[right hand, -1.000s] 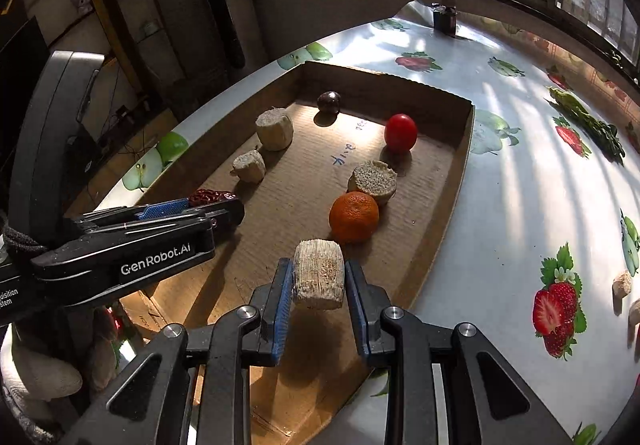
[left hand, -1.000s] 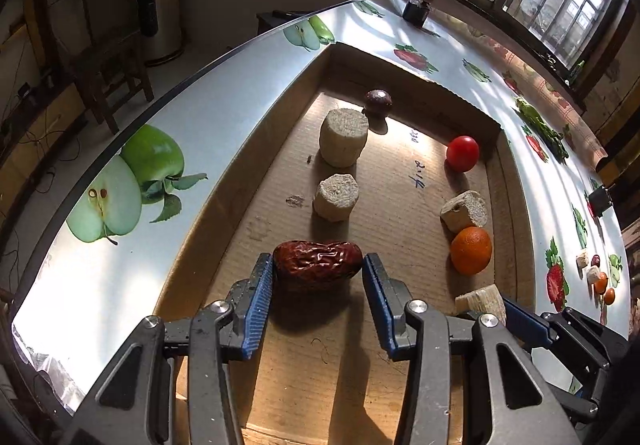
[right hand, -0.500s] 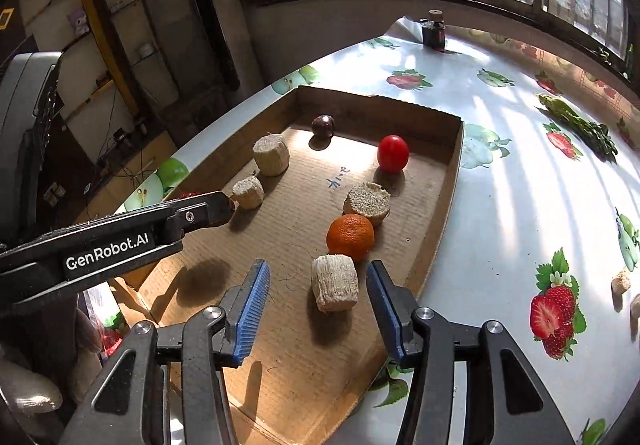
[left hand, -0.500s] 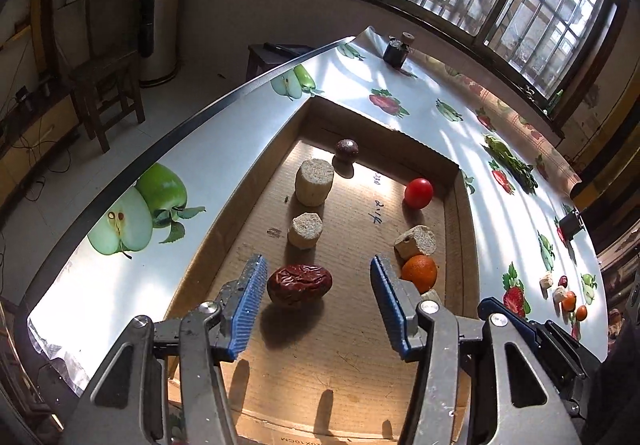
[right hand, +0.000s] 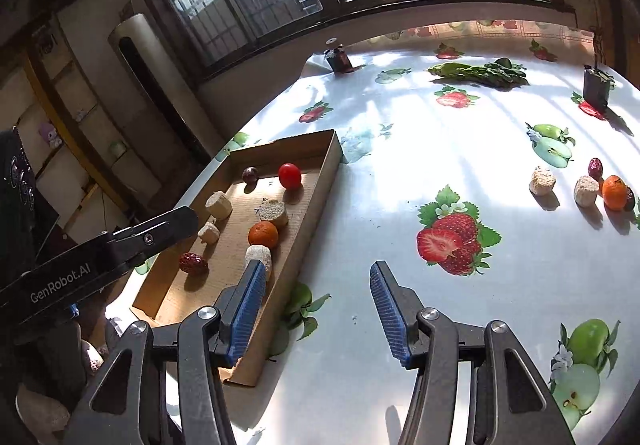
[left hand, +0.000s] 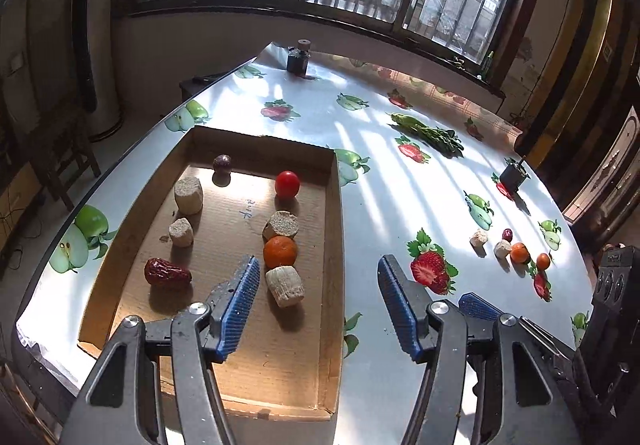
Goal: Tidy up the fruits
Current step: 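Move both grippers back from the box to the fruit cluster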
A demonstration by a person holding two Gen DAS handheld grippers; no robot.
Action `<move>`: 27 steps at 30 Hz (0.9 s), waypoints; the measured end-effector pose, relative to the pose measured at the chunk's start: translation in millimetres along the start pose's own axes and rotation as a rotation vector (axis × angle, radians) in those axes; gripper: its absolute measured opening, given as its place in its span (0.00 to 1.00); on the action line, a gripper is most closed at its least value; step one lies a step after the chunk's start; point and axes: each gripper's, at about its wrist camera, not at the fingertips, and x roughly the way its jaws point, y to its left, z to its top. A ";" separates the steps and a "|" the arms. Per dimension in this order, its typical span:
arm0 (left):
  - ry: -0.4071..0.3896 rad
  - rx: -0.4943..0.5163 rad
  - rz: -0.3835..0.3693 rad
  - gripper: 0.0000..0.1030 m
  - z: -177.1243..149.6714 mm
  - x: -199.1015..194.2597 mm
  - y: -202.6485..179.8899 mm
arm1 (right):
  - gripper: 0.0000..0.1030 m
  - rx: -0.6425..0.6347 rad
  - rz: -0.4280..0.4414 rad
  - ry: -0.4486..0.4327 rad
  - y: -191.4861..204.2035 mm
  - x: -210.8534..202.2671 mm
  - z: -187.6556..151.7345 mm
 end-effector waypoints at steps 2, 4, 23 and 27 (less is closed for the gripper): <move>0.006 0.021 -0.005 0.59 -1.8 -0.5 -11.1 | 0.57 0.025 -0.010 -0.008 -15.6 -9.6 -0.8; 0.010 0.036 -0.012 0.59 -3.3 -2.0 -20.8 | 0.57 0.043 -0.033 -0.019 -33.2 -21.1 -0.6; 0.131 0.161 -0.090 0.64 -27.0 36.6 -97.4 | 0.57 0.316 -0.479 -0.135 -270.3 -131.1 51.2; 0.133 0.185 -0.082 0.64 -25.3 40.7 -105.9 | 0.56 0.332 -0.514 -0.105 -288.6 -100.7 59.7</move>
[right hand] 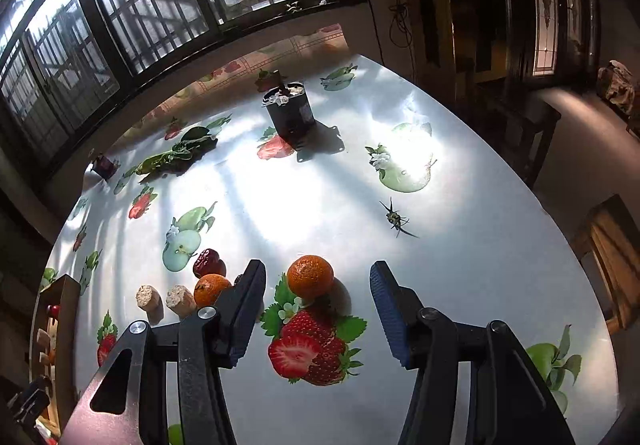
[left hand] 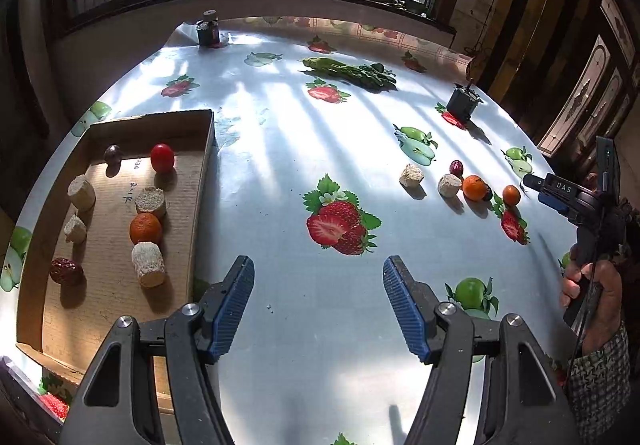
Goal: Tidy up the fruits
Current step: 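Move both grippers back from the box to the fruit cluster, then grasp a flat round beige cake with the left gripper while the right grasps a mandarin orange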
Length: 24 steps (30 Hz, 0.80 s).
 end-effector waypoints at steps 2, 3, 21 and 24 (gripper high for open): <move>0.001 0.008 0.010 0.64 4.0 4.5 -2.2 | 0.52 0.003 -0.013 0.000 0.6 12.4 -0.3; 0.000 0.015 0.020 0.64 7.3 8.3 -4.0 | 0.52 0.007 -0.015 -0.004 0.4 16.3 -1.4; 0.046 0.079 -0.158 0.60 72.0 137.9 -89.9 | 0.51 0.017 0.035 -0.043 -7.0 25.5 -10.5; 0.023 0.099 -0.180 0.58 70.5 143.1 -92.2 | 0.51 0.007 0.046 -0.026 -2.9 29.6 -11.6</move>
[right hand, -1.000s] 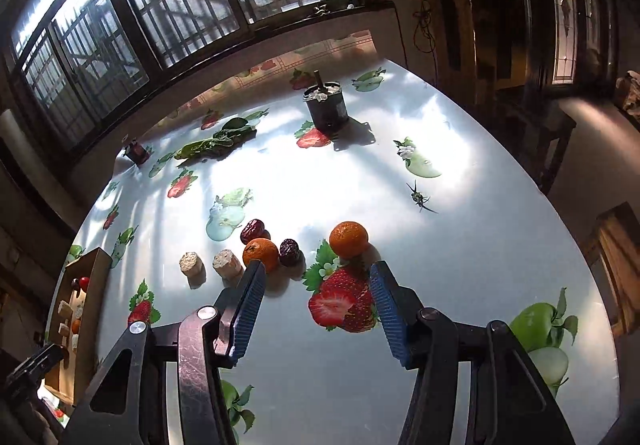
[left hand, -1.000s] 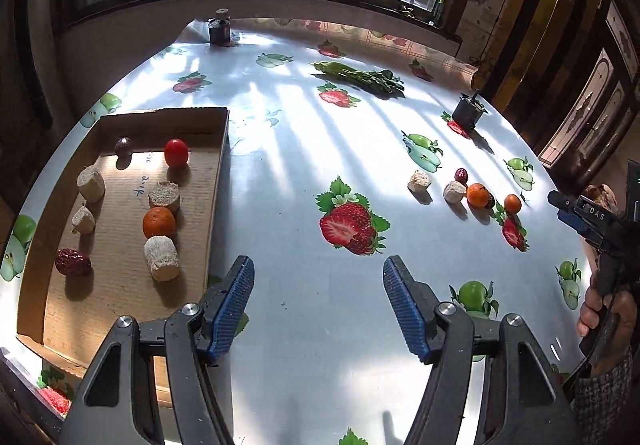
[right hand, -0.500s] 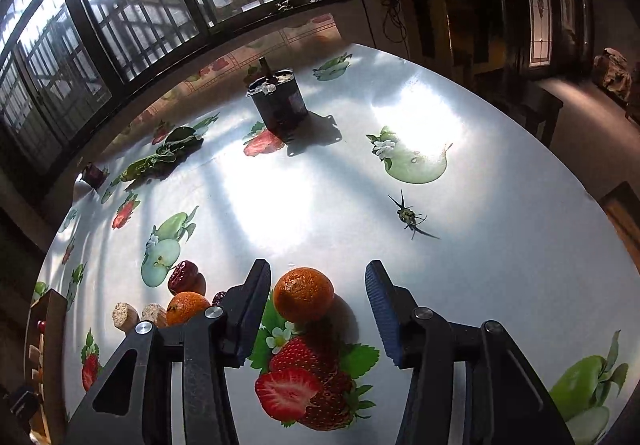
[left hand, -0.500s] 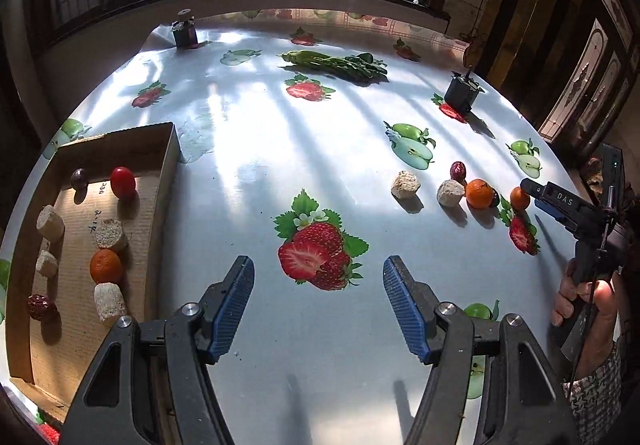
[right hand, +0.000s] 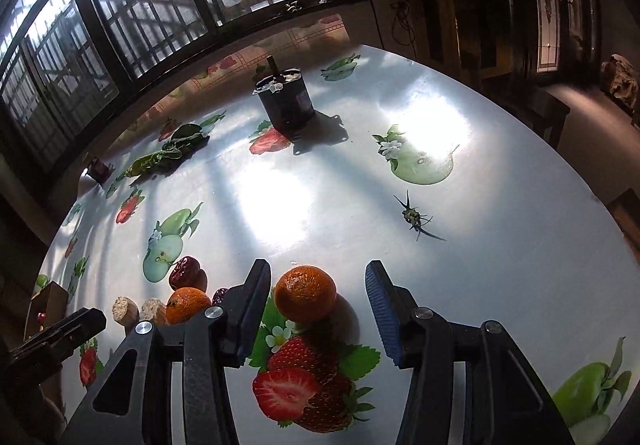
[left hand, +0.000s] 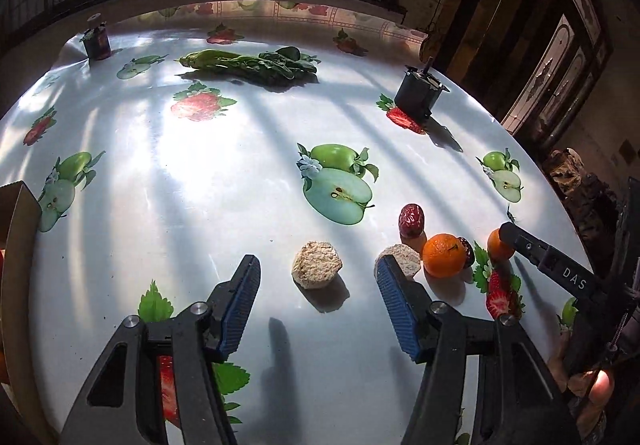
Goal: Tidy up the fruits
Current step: 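Grasp a flat round beige cake with the left gripper while the right grasps a mandarin orange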
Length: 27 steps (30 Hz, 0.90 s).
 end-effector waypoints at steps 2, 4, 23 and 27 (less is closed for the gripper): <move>0.001 0.018 -0.005 0.58 -2.2 4.3 -0.2 | 0.51 -0.012 -0.001 0.012 2.9 3.5 -0.7; 0.015 0.029 -0.009 0.58 -3.9 9.7 1.4 | 0.51 -0.027 -0.007 0.021 6.3 7.0 -1.5; 0.034 0.089 -0.043 0.25 -6.7 23.5 -6.2 | 0.41 -0.095 -0.083 0.036 19.3 15.2 -8.1; 0.029 0.061 -0.053 0.25 -7.2 19.2 1.4 | 0.35 -0.083 -0.085 0.030 17.0 13.8 -8.4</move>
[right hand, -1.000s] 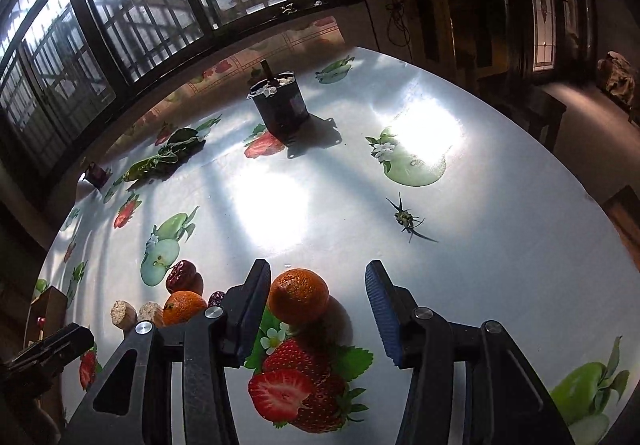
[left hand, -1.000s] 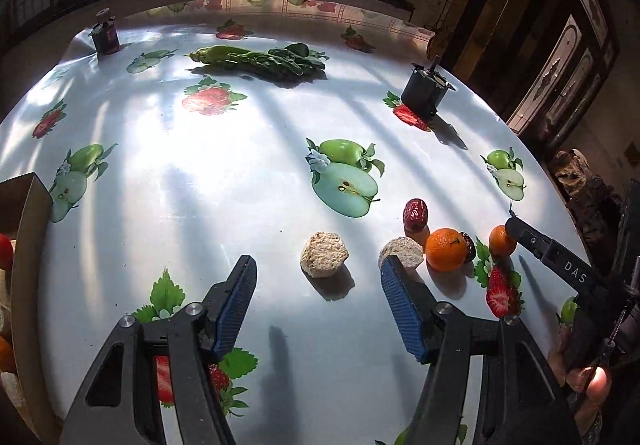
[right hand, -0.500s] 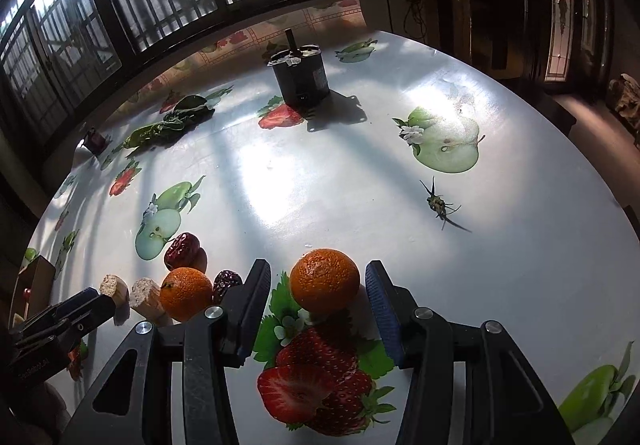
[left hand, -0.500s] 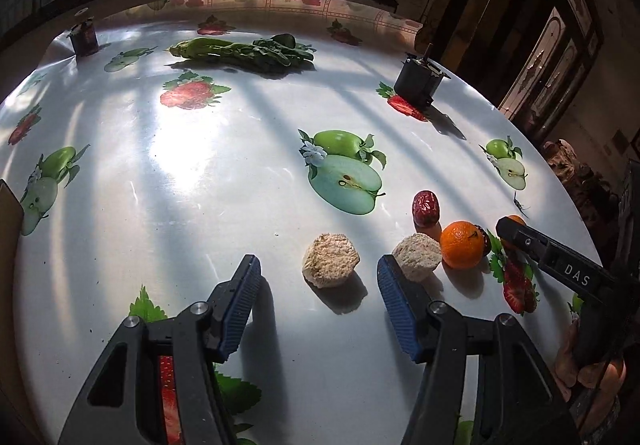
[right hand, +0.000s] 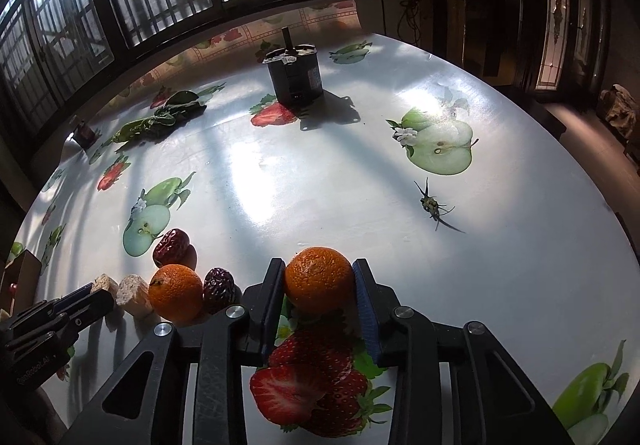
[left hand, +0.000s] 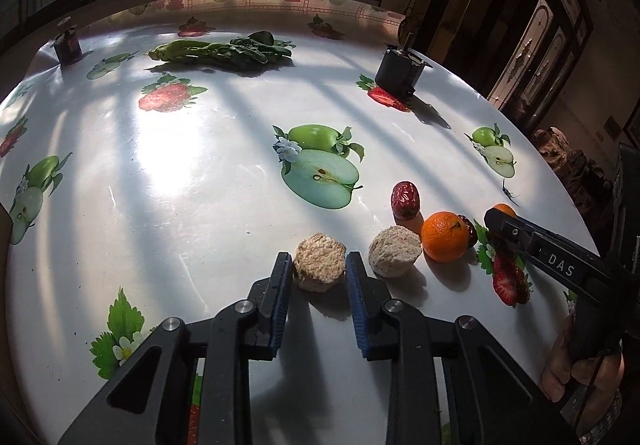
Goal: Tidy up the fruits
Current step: 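Grasp a flat round beige cake with the left gripper while the right grasps a mandarin orange, then carry the cake and the orange into the box and open both grippers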
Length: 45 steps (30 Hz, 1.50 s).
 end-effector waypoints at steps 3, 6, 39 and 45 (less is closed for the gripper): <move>0.000 -0.016 0.003 0.25 -0.2 -0.9 5.0 | 0.34 0.008 0.000 -0.006 -0.8 -1.5 -0.3; 0.001 -0.041 -0.016 0.25 0.3 -3.3 10.3 | 0.34 0.013 0.008 -0.011 -0.1 -3.7 -0.8; -0.243 -0.230 0.104 0.26 -64.3 -197.2 70.9 | 0.34 0.002 -0.109 -0.200 3.3 -42.6 -1.1; -0.256 -0.368 0.266 0.26 -104.5 -243.2 151.3 | 0.35 -0.087 0.019 -0.263 65.5 -101.4 -10.5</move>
